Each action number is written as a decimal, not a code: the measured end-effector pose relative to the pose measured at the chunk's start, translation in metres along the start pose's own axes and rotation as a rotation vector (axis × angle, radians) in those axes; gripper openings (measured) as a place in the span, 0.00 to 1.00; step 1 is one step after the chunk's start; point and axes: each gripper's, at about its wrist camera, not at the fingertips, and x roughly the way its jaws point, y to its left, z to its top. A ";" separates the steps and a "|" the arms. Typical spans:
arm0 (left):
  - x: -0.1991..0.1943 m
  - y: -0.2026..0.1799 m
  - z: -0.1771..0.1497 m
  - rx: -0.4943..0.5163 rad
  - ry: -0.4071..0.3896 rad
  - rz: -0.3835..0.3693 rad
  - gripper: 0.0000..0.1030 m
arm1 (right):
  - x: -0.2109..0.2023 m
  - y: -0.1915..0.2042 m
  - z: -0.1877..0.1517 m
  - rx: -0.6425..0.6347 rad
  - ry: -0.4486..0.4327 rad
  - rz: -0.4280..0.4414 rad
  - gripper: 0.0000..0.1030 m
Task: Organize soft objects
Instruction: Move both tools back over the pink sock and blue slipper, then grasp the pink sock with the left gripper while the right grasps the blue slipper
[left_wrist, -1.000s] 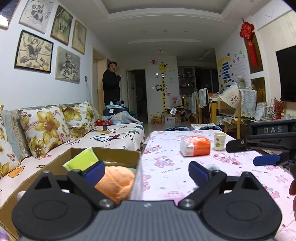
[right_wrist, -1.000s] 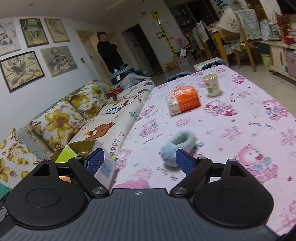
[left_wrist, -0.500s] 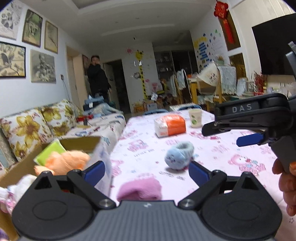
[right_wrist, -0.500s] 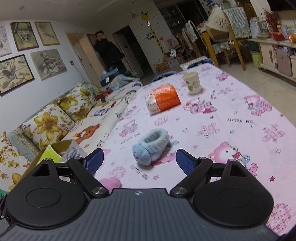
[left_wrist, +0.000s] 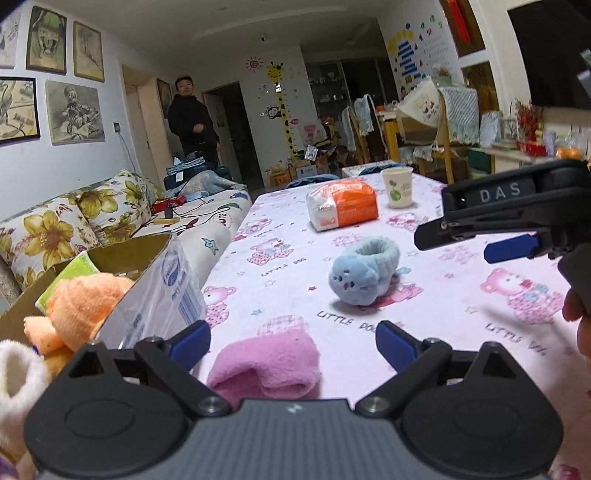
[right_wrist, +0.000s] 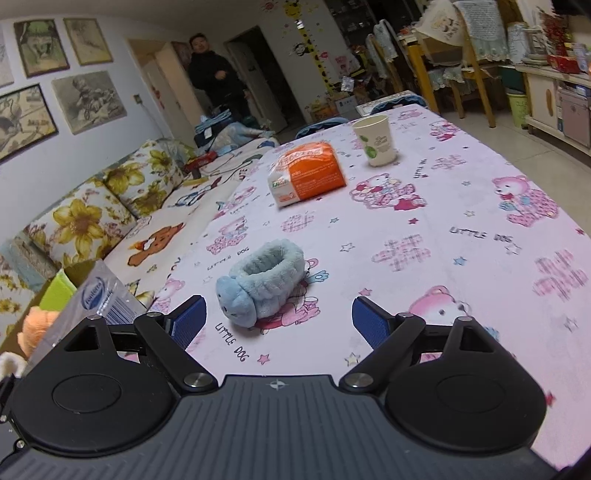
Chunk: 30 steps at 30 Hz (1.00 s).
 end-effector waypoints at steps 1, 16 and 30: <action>0.004 0.000 0.000 0.002 0.009 0.006 0.92 | 0.004 0.000 0.001 0.008 0.006 0.004 1.00; 0.044 0.008 0.002 -0.024 0.154 0.024 0.91 | 0.050 0.016 0.004 0.009 0.079 0.010 1.00; 0.060 0.007 0.002 -0.002 0.196 0.047 0.79 | 0.054 0.011 0.000 -0.007 0.083 -0.025 1.00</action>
